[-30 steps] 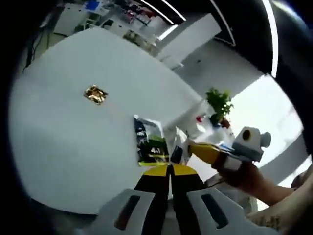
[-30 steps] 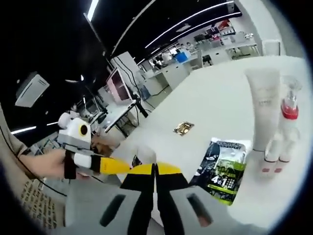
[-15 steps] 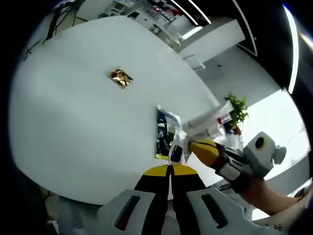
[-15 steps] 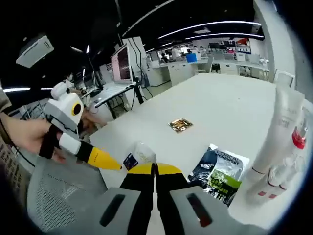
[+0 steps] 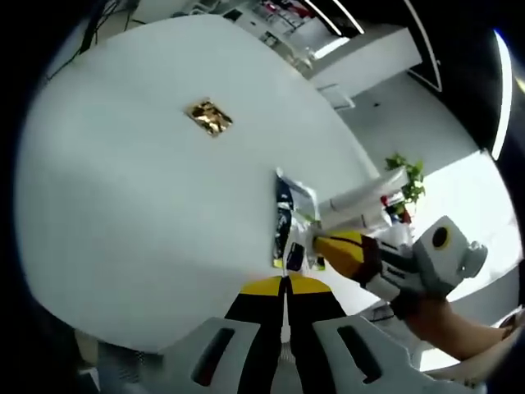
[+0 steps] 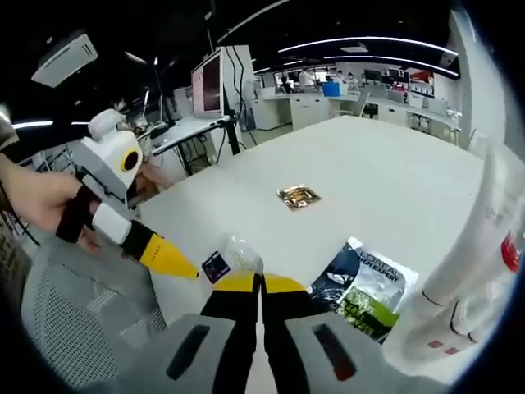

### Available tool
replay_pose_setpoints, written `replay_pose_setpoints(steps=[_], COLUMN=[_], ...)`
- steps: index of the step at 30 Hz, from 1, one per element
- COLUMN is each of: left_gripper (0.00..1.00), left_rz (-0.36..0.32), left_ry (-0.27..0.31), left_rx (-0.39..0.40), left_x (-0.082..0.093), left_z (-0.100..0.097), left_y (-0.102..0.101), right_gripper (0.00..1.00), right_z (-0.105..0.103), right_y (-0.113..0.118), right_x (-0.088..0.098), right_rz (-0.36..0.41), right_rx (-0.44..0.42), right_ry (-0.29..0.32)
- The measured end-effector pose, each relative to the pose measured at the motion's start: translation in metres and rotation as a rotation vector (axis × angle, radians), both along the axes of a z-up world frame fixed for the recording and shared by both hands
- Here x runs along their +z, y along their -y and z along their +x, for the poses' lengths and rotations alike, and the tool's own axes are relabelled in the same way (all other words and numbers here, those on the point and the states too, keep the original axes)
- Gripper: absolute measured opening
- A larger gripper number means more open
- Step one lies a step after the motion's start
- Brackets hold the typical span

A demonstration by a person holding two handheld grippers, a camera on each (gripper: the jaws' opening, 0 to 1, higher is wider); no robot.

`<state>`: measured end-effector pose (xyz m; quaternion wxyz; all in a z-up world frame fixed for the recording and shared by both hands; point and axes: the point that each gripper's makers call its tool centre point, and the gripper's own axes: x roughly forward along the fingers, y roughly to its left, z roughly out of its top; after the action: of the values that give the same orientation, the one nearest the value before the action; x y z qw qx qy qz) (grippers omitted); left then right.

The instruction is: Arrange the skincare products in the storage area until every visible bottle or jar stands upright without overlapping.

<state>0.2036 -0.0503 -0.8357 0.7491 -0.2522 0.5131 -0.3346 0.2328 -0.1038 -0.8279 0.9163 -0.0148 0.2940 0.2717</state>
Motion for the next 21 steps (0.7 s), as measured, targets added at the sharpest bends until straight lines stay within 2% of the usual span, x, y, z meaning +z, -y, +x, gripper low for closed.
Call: replay_pose_setpoints(steps=[21], left_gripper=[0.00], left_rz=[0.061], left_ry=[-0.057], left_rx=[-0.012], left_x=[-0.040], left_z=[0.026], left_y=[0.004], right_gripper=[0.01], right_z=[0.032], right_y=[0.002], right_x=[-0.043], right_rz=[-0.048], right_rx=[0.039], right_ry=[-0.059])
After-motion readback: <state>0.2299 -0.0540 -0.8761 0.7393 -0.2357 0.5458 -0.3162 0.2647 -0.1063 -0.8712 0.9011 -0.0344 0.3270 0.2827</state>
